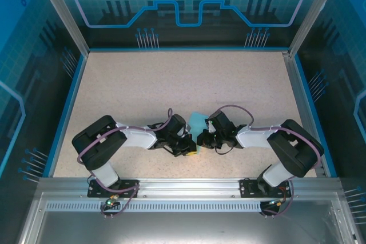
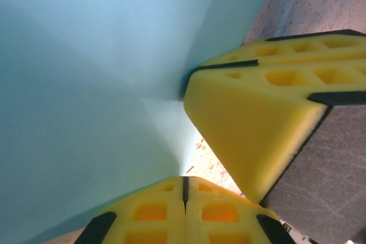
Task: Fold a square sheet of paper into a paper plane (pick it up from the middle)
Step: First fold in half a square sheet of paper at the center of the table.
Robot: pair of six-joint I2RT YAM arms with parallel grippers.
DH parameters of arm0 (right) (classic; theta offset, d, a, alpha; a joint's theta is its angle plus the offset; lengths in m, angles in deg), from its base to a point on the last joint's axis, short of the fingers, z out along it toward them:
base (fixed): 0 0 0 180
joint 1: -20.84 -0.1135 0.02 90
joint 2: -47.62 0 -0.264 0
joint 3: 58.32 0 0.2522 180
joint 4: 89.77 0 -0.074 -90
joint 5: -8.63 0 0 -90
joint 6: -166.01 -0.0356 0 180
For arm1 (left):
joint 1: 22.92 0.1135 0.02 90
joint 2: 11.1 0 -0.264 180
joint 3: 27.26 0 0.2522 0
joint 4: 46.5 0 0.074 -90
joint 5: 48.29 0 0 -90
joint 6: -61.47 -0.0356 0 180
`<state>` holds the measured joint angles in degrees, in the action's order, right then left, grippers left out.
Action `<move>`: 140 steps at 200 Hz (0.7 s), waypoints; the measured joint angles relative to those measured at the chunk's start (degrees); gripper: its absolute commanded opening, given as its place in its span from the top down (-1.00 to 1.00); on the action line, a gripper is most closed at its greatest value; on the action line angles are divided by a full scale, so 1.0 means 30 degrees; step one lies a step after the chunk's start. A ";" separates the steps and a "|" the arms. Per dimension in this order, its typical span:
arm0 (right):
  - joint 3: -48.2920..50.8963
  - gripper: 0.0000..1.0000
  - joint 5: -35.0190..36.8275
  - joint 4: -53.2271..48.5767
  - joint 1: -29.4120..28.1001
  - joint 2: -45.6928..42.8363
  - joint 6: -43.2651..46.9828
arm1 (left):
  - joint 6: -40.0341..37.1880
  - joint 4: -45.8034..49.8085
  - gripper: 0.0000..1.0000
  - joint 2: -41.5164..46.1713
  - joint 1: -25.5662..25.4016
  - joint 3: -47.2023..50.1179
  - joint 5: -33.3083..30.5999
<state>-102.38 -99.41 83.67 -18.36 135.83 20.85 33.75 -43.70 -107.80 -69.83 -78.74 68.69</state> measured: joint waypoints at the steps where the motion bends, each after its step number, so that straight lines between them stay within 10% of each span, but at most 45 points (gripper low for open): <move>1: 0.0000 0.80 0.0000 -0.0007 0.0000 0.0000 0.0007 | 0.0000 0.0022 1.00 0.0000 -0.0007 0.0007 -0.0044; 140: -0.0007 0.78 -0.0517 -0.0168 0.0984 0.0007 0.0765 | 0.0153 0.0379 1.00 0.0007 -0.0080 0.0109 -0.1239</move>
<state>-102.41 -100.97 83.17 -15.41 135.85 23.15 34.21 -42.56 -107.78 -70.07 -78.41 64.97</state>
